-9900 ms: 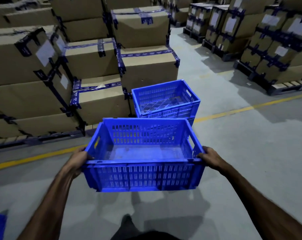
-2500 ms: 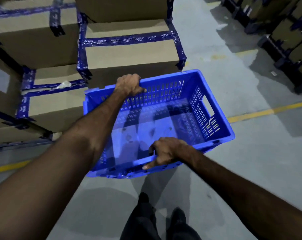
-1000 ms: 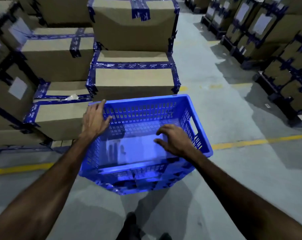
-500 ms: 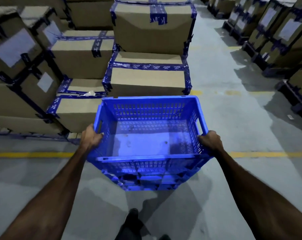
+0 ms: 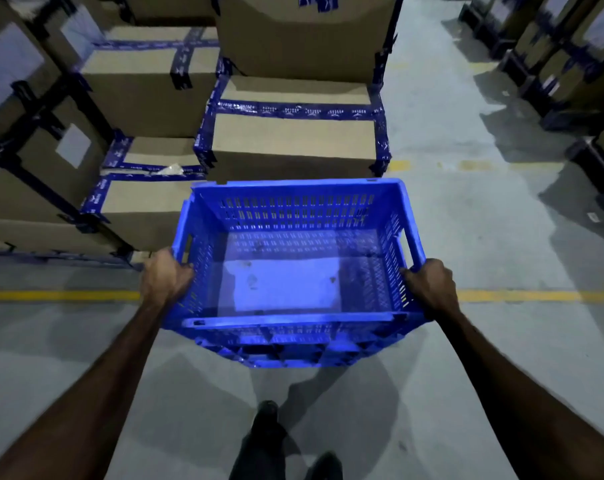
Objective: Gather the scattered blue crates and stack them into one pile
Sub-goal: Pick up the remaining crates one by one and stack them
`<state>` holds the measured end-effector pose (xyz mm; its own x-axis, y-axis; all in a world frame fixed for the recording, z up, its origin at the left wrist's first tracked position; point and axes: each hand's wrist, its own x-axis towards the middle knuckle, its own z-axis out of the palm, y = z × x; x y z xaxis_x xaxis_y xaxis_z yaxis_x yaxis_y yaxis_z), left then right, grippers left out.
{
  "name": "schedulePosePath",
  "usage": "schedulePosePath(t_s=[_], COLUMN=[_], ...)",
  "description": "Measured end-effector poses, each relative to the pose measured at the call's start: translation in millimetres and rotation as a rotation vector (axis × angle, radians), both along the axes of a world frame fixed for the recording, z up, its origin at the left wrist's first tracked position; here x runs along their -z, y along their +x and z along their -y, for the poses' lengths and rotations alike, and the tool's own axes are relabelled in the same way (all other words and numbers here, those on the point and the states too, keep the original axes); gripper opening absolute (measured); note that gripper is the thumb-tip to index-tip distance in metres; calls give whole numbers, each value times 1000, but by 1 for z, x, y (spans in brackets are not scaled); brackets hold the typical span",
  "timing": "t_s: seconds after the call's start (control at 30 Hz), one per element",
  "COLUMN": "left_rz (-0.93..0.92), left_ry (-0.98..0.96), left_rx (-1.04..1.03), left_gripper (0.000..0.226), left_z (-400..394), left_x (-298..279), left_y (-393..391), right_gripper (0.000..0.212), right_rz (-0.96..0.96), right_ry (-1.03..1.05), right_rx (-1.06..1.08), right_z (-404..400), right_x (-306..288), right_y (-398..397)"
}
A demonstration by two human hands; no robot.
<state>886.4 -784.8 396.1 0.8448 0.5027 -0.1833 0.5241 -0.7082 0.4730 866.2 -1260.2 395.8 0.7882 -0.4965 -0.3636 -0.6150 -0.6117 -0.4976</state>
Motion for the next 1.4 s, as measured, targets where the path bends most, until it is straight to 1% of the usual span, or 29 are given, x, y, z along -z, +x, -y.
schedulePosePath(t_s=[0.17, 0.37, 0.43, 0.57, 0.63, 0.7, 0.8, 0.9, 1.0, 1.07, 1.2, 1.23, 1.33, 1.4], left_rz=[-22, -35, -41, -19, 11, 29, 49, 77, 173, 239, 319, 315, 266, 235], left_ry=[22, 37, 24, -91, -115, -94, -65, -90, -143, -175, -206, -211, -235, -223], left_rx=[9, 33, 33, 1, -34, -51, -38, -19, -11, -25, -48, -53, -36, -11], left_gripper=[27, 37, 42, 55, 62, 68, 76, 76, 78, 80, 63, 62, 76, 78], left_z=[6, 6, 5, 2, 2, 1, 0, 2, 9, 15, 27, 30, 40, 43], left_x=[-4, -10, -10, -15, -19, -22, -25, -24, -21, -18, -9, -7, -3, 0], left_y=[0, -7, -8, -12, -16, -26, -45, -73, -104, -130, -183, -196, -230, -249], right_gripper=[34, 30, 35, 59, 60, 54, 53, 60, 72, 71, 66, 65, 63, 61], right_rz=[0, 6, 6, 20, 19, 15, 40, 85, 136, 193, 290, 293, 283, 280], right_ry=[-13, -15, -6, 44, 79, 97, 119, 156, 175, 160, 174, 186, 226, 253], right_rx=[5, 6, 15, 10, -33, -92, -156, -198, -200, -183, -132, -124, -94, -69], right_z=[-3, -5, -5, -2, 3, 10, 16, 23, 29, 30, 24, 22, 14, 6], right_x=[-3, -13, -13, -15, -12, -10, -13, -18, -22, -22, -22, -21, -15, -10], right_y=[-1, -9, -9, -11, -12, -19, -38, -60, -83, -100, -134, -141, -160, -174])
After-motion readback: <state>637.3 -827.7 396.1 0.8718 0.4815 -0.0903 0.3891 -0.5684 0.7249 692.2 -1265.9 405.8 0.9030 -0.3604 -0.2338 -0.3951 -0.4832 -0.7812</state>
